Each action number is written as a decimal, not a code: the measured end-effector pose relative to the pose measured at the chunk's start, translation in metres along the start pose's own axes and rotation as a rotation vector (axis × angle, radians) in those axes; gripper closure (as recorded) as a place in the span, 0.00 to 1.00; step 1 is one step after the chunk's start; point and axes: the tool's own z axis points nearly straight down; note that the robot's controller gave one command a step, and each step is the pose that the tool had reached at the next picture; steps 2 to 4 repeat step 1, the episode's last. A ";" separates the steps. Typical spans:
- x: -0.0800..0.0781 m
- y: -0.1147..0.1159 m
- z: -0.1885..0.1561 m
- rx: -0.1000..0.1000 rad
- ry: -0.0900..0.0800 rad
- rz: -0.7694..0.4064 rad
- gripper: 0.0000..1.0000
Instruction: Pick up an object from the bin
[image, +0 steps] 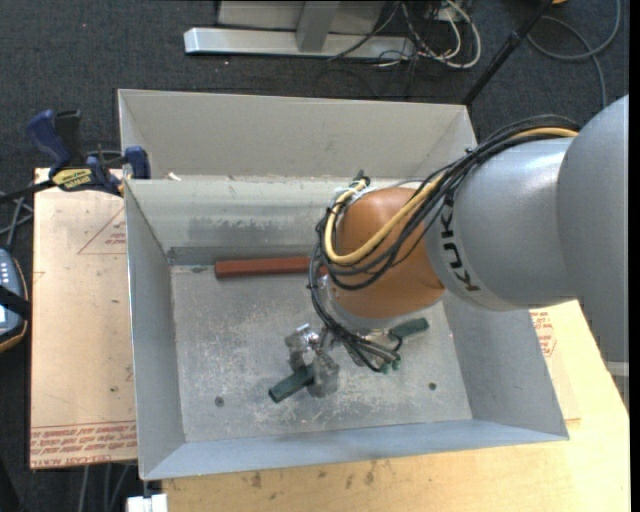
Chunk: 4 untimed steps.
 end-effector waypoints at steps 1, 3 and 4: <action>0.001 -0.013 -0.095 -0.001 0.003 -0.031 1.00; 0.001 -0.013 -0.095 -0.001 0.003 -0.031 1.00; 0.001 -0.013 -0.095 -0.001 0.003 -0.031 1.00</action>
Offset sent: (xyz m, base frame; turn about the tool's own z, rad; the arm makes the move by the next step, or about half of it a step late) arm 0.0000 0.0000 0.0000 0.0000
